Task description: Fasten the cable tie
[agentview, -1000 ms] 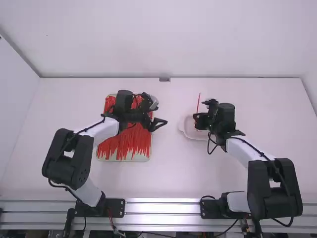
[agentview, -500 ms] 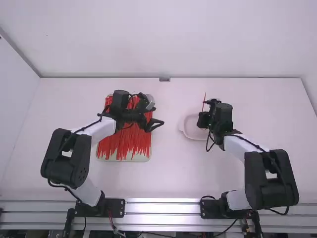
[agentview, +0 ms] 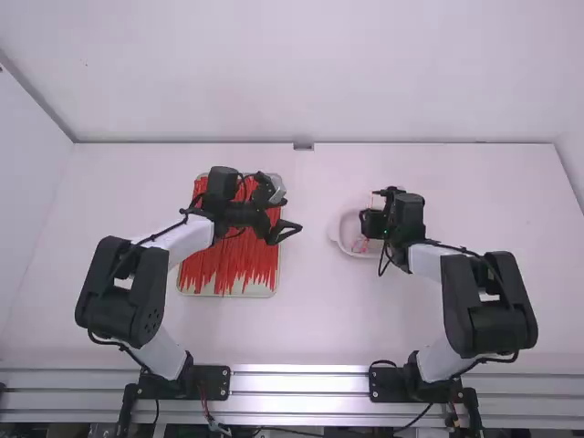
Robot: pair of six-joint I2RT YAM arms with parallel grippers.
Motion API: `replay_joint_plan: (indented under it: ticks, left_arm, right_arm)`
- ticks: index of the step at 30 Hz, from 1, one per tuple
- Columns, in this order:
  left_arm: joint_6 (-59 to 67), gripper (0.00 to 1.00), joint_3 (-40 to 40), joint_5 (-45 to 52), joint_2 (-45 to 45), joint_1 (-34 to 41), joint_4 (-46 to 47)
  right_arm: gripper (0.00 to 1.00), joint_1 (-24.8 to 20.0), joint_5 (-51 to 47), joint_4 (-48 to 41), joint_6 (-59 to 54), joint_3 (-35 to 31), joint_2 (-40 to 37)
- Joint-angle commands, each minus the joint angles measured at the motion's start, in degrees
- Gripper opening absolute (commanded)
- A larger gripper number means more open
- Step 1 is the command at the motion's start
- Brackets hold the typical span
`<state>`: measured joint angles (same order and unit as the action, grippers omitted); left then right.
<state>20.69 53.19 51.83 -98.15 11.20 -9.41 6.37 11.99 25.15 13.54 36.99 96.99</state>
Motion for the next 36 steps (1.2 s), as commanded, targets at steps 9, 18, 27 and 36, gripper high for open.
replay_joint_plan:
  ticks: [9,18,27,36]
  left_arm:
    - [0.6,0.99,0.8,-0.9,0.5,0.4,1.0]
    - [0.3,0.99,0.8,-5.0,9.0,0.4,9.3]
    - [0.2,0.99,0.8,-9.5,15.7,0.4,17.6]
    - [0.2,0.99,0.8,-8.5,16.5,0.4,19.5]
  right_arm:
    - [0.75,0.0,-0.1,-3.1,-0.1,-0.4,-6.1]
    - [0.82,0.0,-0.1,-15.2,-0.1,-0.4,-18.5]
    - [0.91,0.1,-0.1,-25.7,0.1,-0.4,-28.5]
    - [0.98,0.0,0.0,-31.3,-0.1,-0.4,-31.4]
